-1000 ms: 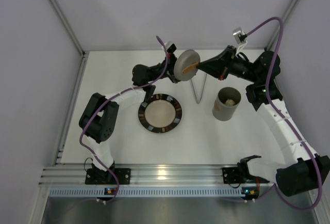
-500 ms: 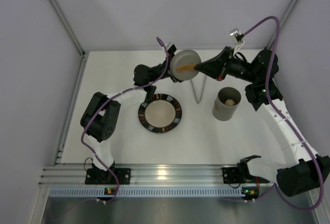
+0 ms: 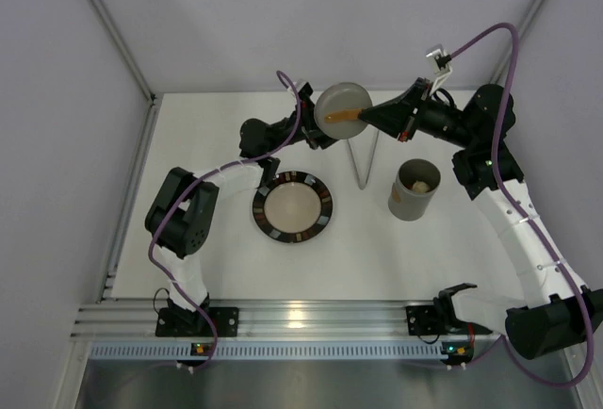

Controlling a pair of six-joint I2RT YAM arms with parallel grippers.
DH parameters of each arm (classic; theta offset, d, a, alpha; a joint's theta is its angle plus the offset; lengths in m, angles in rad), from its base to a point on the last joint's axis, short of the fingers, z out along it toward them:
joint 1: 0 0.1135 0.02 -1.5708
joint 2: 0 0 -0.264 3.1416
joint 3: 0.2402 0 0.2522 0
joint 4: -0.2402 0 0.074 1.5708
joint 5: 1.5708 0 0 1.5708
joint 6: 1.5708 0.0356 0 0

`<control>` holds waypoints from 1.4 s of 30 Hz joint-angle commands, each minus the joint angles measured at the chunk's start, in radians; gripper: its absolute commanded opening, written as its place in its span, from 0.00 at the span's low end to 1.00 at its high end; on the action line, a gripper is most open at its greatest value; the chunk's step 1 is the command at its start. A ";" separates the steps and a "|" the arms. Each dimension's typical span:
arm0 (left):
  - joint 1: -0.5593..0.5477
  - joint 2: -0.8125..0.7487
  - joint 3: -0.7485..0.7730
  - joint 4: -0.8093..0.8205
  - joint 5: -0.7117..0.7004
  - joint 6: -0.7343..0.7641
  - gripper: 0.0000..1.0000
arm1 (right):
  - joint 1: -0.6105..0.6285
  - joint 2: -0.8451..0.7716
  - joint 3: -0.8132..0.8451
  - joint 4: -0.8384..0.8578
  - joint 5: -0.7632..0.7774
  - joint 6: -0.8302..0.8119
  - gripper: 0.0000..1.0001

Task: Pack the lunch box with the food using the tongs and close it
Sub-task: Pick up the box lid from the center of the board, then close the box lid on the packing box.

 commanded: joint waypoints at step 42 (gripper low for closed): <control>0.207 -0.502 -0.126 -1.157 -0.182 0.941 0.21 | -0.531 -0.192 -0.261 -0.534 0.035 0.076 0.00</control>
